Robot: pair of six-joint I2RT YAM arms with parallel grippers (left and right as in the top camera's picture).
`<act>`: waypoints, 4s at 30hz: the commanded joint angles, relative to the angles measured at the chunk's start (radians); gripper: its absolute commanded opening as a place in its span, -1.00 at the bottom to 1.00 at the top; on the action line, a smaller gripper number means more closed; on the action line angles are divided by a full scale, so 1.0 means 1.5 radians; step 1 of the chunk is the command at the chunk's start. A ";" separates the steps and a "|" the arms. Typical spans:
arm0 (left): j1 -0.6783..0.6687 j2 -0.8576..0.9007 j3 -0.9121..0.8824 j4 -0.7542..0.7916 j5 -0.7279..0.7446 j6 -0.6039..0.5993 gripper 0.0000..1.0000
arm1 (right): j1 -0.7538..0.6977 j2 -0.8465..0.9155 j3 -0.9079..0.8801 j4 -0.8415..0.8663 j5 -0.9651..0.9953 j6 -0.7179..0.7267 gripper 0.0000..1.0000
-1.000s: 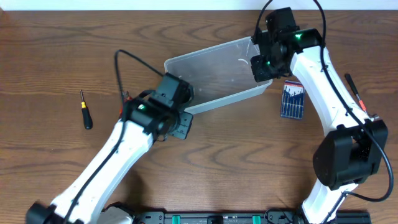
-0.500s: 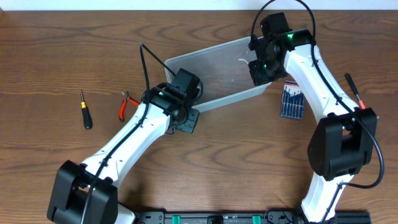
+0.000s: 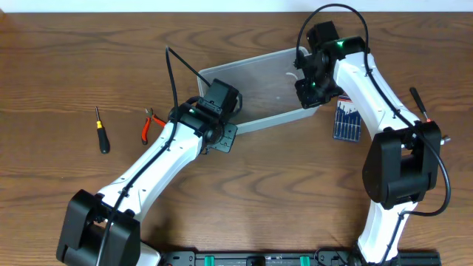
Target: Pack container
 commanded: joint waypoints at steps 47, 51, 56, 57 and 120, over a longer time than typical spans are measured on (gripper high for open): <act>0.203 -0.374 0.012 -0.187 -0.093 -0.019 0.96 | -0.124 -0.155 0.301 -0.225 0.175 0.237 0.98; 0.217 -0.411 0.012 -0.242 -0.092 -0.020 0.96 | -0.156 -0.154 0.277 -0.299 0.239 0.337 0.98; 0.216 -0.423 0.012 -0.272 -0.090 -0.037 0.96 | -0.183 -0.151 0.192 -0.262 0.168 0.329 0.98; 0.216 -0.422 0.012 -0.273 -0.090 -0.037 0.96 | -0.183 -0.151 0.171 -0.252 0.157 0.324 0.98; 0.216 -0.421 0.011 -0.291 -0.090 -0.036 0.96 | -0.157 0.050 -0.176 0.158 0.091 0.215 0.98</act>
